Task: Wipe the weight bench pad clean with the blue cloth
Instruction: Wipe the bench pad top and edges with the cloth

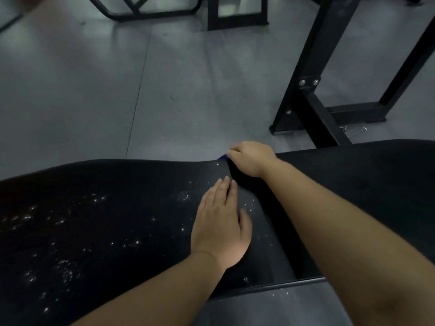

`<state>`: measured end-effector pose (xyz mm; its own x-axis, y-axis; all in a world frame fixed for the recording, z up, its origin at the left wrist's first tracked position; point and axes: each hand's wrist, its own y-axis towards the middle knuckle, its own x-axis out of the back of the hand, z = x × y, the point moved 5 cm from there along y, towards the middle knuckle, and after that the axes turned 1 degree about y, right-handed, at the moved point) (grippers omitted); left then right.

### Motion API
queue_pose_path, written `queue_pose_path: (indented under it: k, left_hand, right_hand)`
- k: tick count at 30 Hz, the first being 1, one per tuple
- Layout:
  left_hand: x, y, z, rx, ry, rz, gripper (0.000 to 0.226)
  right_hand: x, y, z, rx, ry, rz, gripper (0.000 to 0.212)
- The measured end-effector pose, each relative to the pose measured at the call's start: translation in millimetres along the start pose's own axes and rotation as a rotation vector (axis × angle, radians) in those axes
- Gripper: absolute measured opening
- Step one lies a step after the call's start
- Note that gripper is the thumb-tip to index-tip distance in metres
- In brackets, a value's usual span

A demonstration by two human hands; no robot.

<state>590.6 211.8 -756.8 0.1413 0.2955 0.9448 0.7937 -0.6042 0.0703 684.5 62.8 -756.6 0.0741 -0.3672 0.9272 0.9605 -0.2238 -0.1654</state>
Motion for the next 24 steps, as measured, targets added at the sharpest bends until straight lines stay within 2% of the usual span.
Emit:
queue_pose_path:
  k: [3,5,7,11,15,17,19,20,22,23,24]
  left_hand:
    - [-0.2,-0.3,0.8,-0.003,-0.012,0.007,0.061]
    - [-0.3,-0.9,1.2,-0.001,-0.023,0.01,0.061]
    - [-1.5,-1.4,1.6,0.003,-0.025,0.007,0.061]
    - [-2.4,-1.3,1.4,0.003,-0.009,0.005,0.062]
    - [-3.7,0.7,1.9,0.018,0.021,0.031,0.064]
    - [-3.1,-0.5,1.5,0.001,0.004,0.043,0.063]
    - [0.9,1.4,0.6,-0.018,-0.126,0.03,0.06]
    - [4.9,4.3,3.5,0.018,-0.288,0.017,0.057]
    - [22.7,11.9,22.0,0.174,-0.732,-0.036,0.044]
    - [33.7,15.6,36.1,0.24,-0.873,-0.089,0.037]
    - [44.9,19.2,52.5,0.28,-0.891,-0.135,0.033]
  right_hand:
    - [20.7,-14.4,-65.1,-0.115,-0.079,-0.019,0.04]
    - [38.3,-33.7,-114.2,-0.231,-0.145,-0.102,0.042]
    - [47.8,-51.2,-136.8,-0.267,-0.124,-0.199,0.038]
    - [33.4,-54.6,-83.3,-0.266,0.052,-0.355,0.03]
    - [-4.4,-51.6,-1.9,-0.023,0.287,-0.252,0.032]
    - [-0.3,-56.4,-4.3,-0.029,0.329,-0.213,0.035]
    - [13.1,-70.5,-33.5,-0.169,0.35,-0.227,0.036]
    - [19.6,-80.8,-55.9,-0.271,0.345,-0.266,0.036]
    - [28.5,-104.1,-93.6,-0.473,0.308,-0.4,0.036]
    - [28.1,-111.1,-103.7,-0.552,0.261,-0.454,0.035]
    - [24.4,-111.6,-106.6,-0.614,0.199,-0.478,0.034]
